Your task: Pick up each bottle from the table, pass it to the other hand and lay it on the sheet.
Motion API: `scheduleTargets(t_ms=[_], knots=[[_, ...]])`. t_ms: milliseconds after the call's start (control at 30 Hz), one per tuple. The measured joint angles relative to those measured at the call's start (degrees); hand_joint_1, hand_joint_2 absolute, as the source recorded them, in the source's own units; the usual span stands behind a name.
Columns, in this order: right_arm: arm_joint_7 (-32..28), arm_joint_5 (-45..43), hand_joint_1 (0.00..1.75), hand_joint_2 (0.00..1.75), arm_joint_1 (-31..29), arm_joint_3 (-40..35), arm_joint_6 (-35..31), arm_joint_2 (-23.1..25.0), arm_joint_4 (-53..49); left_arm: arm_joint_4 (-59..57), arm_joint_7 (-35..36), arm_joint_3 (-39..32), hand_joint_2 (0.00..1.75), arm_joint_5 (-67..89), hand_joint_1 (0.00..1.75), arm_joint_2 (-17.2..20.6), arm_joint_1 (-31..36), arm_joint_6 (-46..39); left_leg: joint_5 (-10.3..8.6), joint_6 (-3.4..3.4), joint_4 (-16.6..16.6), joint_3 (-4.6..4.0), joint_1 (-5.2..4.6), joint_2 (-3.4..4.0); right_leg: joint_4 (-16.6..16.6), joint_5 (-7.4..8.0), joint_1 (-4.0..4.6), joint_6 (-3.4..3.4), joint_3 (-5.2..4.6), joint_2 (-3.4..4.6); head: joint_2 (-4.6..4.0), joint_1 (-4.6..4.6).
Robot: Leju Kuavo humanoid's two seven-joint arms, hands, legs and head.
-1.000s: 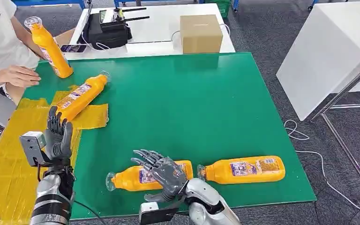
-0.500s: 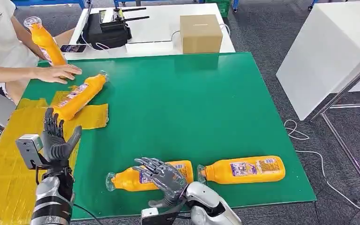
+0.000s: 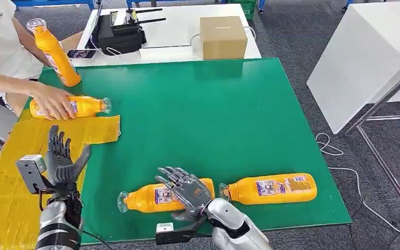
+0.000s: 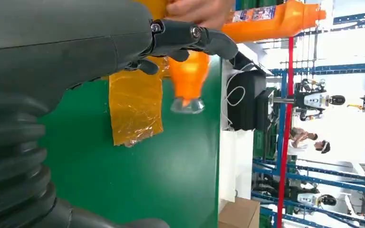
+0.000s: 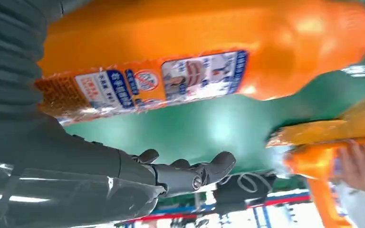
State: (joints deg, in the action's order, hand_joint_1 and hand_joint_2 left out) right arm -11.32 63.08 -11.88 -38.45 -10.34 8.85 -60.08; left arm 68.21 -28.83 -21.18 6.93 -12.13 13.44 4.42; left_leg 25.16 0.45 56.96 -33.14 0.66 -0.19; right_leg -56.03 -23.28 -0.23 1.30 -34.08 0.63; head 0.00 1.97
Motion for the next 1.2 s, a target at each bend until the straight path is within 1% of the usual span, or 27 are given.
scheduleTargets(t_ms=[167,400,700,733,900,933,967,1000,1033,1067,1100,1133,1167,1200], knots=[[5.8,4.9,0.0,1.75,-0.6,0.1,-2.1,0.1,0.4,0.9,0.4,-0.7,1.75,-0.6,0.0,-0.3,-1.2,0.4,0.0,0.0,0.0,0.01,0.0,0.0,0.0,0.0,0.0,0.0,0.0,0.0,0.0,0.0],[6.8,5.7,0.0,1.75,-0.9,0.5,-2.3,0.1,1.0,1.4,0.5,-1.3,1.75,-0.6,0.0,-0.5,-2.1,0.4,0.0,0.0,0.0,0.01,0.0,0.0,0.0,0.0,0.0,0.0,0.0,0.0,0.0,0.0],[10.0,8.9,0.0,1.75,-1.5,1.4,-2.0,0.3,2.9,1.6,0.8,-1.7,1.75,-0.7,0.0,-0.6,-2.2,0.5,0.0,0.0,0.0,0.01,0.0,0.0,0.0,0.0,0.0,0.0,0.0,0.0,0.0,-0.02],[10.0,8.6,0.17,1.75,-1.5,1.7,-1.8,0.3,3.4,1.6,0.9,-1.7,1.75,-0.8,0.0,-0.6,-2.3,0.6,0.0,0.0,0.0,0.01,0.0,0.0,0.0,0.0,0.0,0.0,0.01,-0.01,0.0,0.0],[9.8,7.8,0.17,1.75,-2.9,2.4,0.0,0.3,6.3,1.6,1.1,-2.0,1.75,-0.9,0.0,-0.7,-2.2,0.9,0.0,0.0,0.0,0.13,0.0,0.01,0.0,0.0,0.0,0.0,0.08,0.01,0.0,0.0],[9.7,7.8,0.65,1.75,-3.2,2.4,0.1,0.3,6.8,1.6,1.1,-2.0,1.75,-0.9,0.0,-0.7,-2.2,0.9,0.0,0.0,0.0,0.16,0.0,0.01,0.0,0.0,0.0,0.0,0.12,0.0,0.0,0.0],[9.7,7.8,1.47,1.75,-3.6,2.4,0.1,0.3,7.1,1.6,1.1,-2.1,1.75,-0.9,0.0,-0.7,-2.2,0.9,0.0,0.0,0.0,0.19,0.0,0.01,0.0,0.0,0.0,0.0,0.15,0.0,0.0,-0.02],[9.7,7.8,1.62,1.75,-3.8,2.5,0.2,0.3,7.5,1.6,1.1,-2.2,1.75,-0.9,0.0,-0.7,-2.2,0.9,0.0,0.0,0.0,0.21,0.0,0.01,0.0,0.0,0.0,0.0,0.17,0.0,0.0,0.0],[9.7,7.8,1.66,1.75,-4.0,2.5,0.2,0.3,7.8,1.6,1.1,-2.2,1.75,-0.9,0.0,-0.7,-2.2,0.9,0.0,0.0,0.0,0.23,0.0,0.01,0.0,0.0,0.0,0.0,0.2,0.0,0.0,0.0],[9.7,7.8,1.4,1.75,-4.2,2.5,0.4,0.3,8.1,1.6,1.1,-2.3,1.75,-0.9,0.0,-0.8,-2.2,0.9,0.0,0.0,0.0,0.25,0.0,0.01,0.0,0.0,0.0,0.0,0.22,0.0,0.0,-0.02],[9.7,7.8,1.54,1.75,-4.4,2.5,0.5,0.3,8.5,1.6,1.1,-2.3,1.75,-0.9,0.0,-0.8,-2.2,1.0,0.0,0.0,0.0,0.27,0.0,0.01,0.0,0.0,0.0,0.0,0.24,0.0,0.0,0.0],[9.8,7.9,1.61,1.75,-4.8,2.5,0.6,0.4,9.2,1.6,1.1,-2.4,1.75,-0.9,0.0,-0.8,-2.2,1.0,0.0,0.0,0.0,0.3,0.0,0.01,0.0,0.0,0.0,0.0,0.26,0.01,0.0,-0.02],[9.9,7.9,1.66,1.75,-5.2,2.5,0.7,0.4,9.9,1.6,1.1,-2.4,1.75,-0.9,0.0,-0.8,-2.2,1.1,0.0,0.0,0.0,0.34,0.0,0.01,0.0,0.01,0.0,-0.01,0.29,0.01,0.0,0.0],[9.9,7.9,1.62,1.75,-5.6,2.5,0.8,0.5,10.5,1.6,1.1,-2.4,1.75,-0.9,0.0,-0.9,-2.2,1.2,0.0,0.0,0.0,0.4,0.0,0.02,0.0,0.01,0.0,-0.01,0.34,0.01,0.0,0.0]])
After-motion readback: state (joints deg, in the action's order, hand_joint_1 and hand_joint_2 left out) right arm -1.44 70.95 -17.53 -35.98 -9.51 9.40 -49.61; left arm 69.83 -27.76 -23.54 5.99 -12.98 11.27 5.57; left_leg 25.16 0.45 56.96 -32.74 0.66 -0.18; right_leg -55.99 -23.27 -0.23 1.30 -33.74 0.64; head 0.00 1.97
